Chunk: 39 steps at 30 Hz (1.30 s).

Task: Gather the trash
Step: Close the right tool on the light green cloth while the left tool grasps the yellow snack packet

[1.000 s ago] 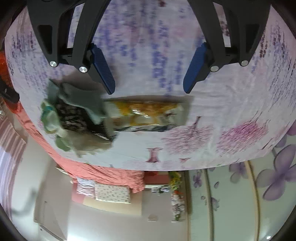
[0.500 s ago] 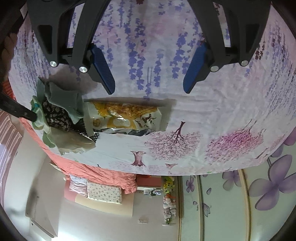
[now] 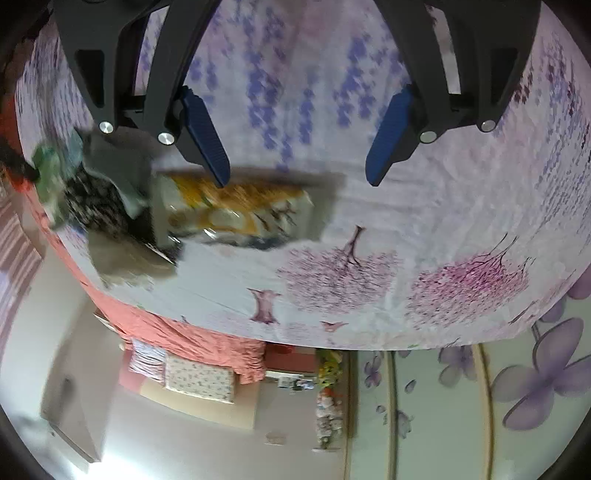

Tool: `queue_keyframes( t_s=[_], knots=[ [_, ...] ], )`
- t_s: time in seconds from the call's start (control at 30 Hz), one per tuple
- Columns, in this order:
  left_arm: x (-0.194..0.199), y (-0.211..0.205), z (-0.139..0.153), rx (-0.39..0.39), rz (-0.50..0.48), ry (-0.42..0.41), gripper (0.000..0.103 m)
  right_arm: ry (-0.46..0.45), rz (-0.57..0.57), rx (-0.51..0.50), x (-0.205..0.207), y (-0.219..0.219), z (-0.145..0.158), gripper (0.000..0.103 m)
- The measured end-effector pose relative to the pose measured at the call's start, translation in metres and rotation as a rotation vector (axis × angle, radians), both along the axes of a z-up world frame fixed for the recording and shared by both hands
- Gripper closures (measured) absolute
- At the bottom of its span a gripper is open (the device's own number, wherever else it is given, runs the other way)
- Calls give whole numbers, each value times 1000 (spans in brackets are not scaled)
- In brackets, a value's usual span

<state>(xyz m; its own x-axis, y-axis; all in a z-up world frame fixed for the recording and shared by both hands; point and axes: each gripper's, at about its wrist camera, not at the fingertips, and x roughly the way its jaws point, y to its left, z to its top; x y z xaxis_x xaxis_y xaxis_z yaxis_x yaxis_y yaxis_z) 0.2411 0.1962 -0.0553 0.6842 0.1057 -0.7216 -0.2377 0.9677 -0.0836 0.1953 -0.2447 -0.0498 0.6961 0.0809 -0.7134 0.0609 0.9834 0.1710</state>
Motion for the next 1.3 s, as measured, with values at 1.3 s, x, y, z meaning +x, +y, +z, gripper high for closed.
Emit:
queue_keyframes(
  t_s=[1.3],
  knots=[
    [7, 15, -12, -78, -156, 161, 56, 19, 16, -26, -21, -2, -10, 99]
  ],
)
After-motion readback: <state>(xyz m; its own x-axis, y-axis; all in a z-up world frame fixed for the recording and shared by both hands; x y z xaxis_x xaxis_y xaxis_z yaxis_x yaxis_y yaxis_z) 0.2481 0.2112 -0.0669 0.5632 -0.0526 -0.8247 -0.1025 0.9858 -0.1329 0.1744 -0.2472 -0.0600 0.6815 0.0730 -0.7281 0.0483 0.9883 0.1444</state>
